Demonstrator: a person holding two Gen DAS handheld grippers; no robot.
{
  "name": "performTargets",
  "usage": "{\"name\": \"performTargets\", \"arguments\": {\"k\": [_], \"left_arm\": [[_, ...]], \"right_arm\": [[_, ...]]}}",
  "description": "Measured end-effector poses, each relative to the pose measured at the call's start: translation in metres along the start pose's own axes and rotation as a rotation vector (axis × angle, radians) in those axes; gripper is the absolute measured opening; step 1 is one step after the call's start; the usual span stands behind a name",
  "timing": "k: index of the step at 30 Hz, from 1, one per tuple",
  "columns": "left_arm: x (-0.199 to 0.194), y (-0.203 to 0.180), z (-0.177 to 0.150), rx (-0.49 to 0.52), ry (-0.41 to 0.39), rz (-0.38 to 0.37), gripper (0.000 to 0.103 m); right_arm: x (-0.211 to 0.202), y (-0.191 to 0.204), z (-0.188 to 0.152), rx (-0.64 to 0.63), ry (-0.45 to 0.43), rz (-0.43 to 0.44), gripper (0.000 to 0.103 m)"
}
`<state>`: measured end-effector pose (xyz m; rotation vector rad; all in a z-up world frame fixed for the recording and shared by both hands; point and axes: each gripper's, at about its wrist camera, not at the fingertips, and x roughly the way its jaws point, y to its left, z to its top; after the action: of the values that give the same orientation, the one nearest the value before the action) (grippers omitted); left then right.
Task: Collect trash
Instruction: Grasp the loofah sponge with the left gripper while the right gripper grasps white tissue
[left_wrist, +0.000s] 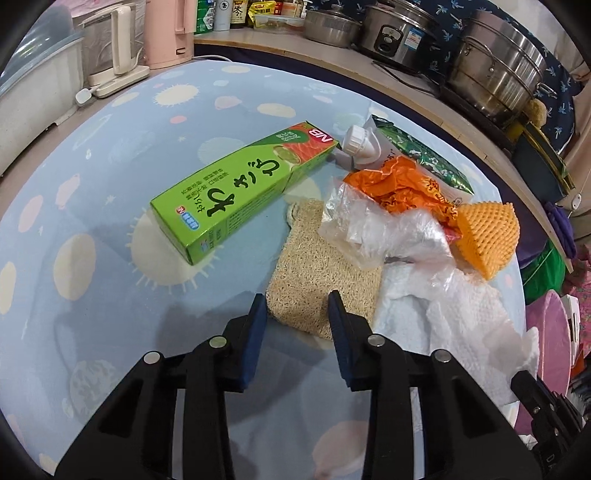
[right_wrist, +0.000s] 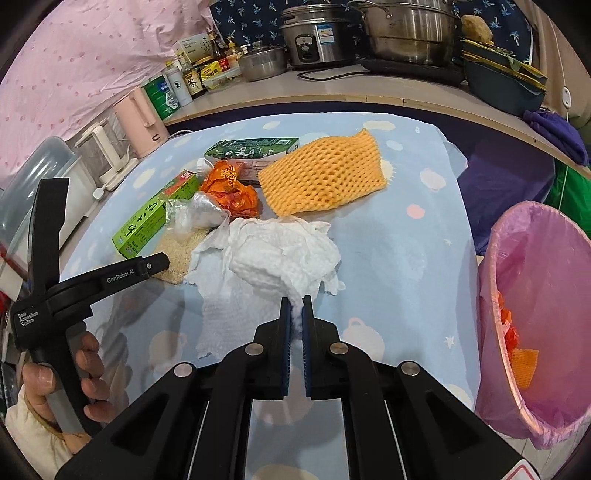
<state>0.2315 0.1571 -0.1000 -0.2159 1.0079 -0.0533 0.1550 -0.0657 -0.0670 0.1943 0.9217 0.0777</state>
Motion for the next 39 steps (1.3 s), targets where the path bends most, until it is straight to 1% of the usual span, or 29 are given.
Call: {"name": "performTargets", "arguments": {"k": [1, 3, 4, 6, 8, 13, 16, 20, 25, 28, 29, 30, 31, 32, 33, 34, 35, 36, 37, 39], "left_arm": [[-0.002, 0.001, -0.002, -0.001, 0.001, -0.005, 0.023], [-0.009, 0.003, -0.005, -0.004, 0.004, -0.014, 0.020], [-0.012, 0.004, -0.008, -0.004, 0.003, -0.016, 0.016], [-0.020, 0.005, -0.014, 0.007, 0.001, -0.015, 0.014], [-0.027, 0.006, -0.019, 0.009, 0.005, -0.018, 0.010], [-0.041, 0.005, -0.037, 0.035, 0.018, -0.035, 0.003], [-0.051, 0.005, -0.048, 0.041, 0.022, -0.051, 0.002], [-0.070, 0.004, -0.057, 0.061, 0.004, -0.060, 0.000], [-0.094, -0.002, -0.063, 0.092, -0.020, -0.086, 0.000], [-0.100, -0.004, -0.064, 0.098, -0.022, -0.088, 0.000], [-0.096, -0.003, -0.063, 0.088, -0.016, -0.063, 0.002], [-0.092, -0.001, -0.062, 0.077, -0.012, -0.061, 0.003], [-0.086, 0.003, -0.060, 0.059, -0.001, -0.058, 0.011], [-0.081, 0.007, -0.058, 0.039, 0.005, -0.061, 0.026], [-0.075, 0.011, -0.056, 0.018, 0.009, -0.076, 0.036], [-0.068, 0.016, -0.054, -0.009, 0.010, -0.069, 0.053], [-0.064, 0.018, -0.053, -0.024, 0.006, -0.061, 0.060], [-0.059, 0.020, -0.050, -0.033, -0.001, -0.064, 0.061], [-0.053, 0.021, -0.048, -0.039, 0.005, -0.046, 0.061], [-0.038, 0.023, -0.044, -0.055, 0.025, -0.053, 0.061]], "right_arm": [[-0.003, -0.002, -0.002, 0.004, 0.000, 0.000, 0.005], [-0.007, -0.006, -0.006, 0.008, -0.001, -0.001, 0.005], [-0.009, -0.007, -0.007, 0.011, -0.002, -0.001, 0.005], [-0.015, -0.011, -0.010, 0.018, -0.007, -0.001, 0.005], [-0.020, -0.013, -0.012, 0.021, -0.013, -0.001, 0.005], [-0.031, -0.018, -0.015, 0.030, -0.030, 0.004, 0.005], [-0.037, -0.019, -0.015, 0.033, -0.040, 0.009, 0.005], [-0.044, -0.018, -0.014, 0.037, -0.054, 0.018, 0.005], [-0.058, -0.018, -0.011, 0.041, -0.086, 0.034, 0.005], [-0.068, -0.015, -0.009, 0.035, -0.111, 0.042, 0.005], [-0.070, -0.015, -0.008, 0.034, -0.116, 0.045, 0.005], [-0.072, -0.014, -0.008, 0.035, -0.118, 0.048, 0.005], [-0.073, -0.014, -0.009, 0.035, -0.120, 0.050, 0.005], [-0.074, -0.014, -0.010, 0.034, -0.121, 0.050, 0.005], [-0.075, -0.014, -0.010, 0.034, -0.120, 0.050, 0.005], [-0.075, -0.014, -0.011, 0.034, -0.118, 0.050, 0.005], [-0.075, -0.014, -0.013, 0.035, -0.117, 0.048, 0.005], [-0.075, -0.015, -0.014, 0.036, -0.115, 0.047, 0.005], [-0.074, -0.015, -0.014, 0.038, -0.112, 0.047, 0.005], [-0.073, -0.017, -0.016, 0.043, -0.108, 0.046, 0.005]]}}
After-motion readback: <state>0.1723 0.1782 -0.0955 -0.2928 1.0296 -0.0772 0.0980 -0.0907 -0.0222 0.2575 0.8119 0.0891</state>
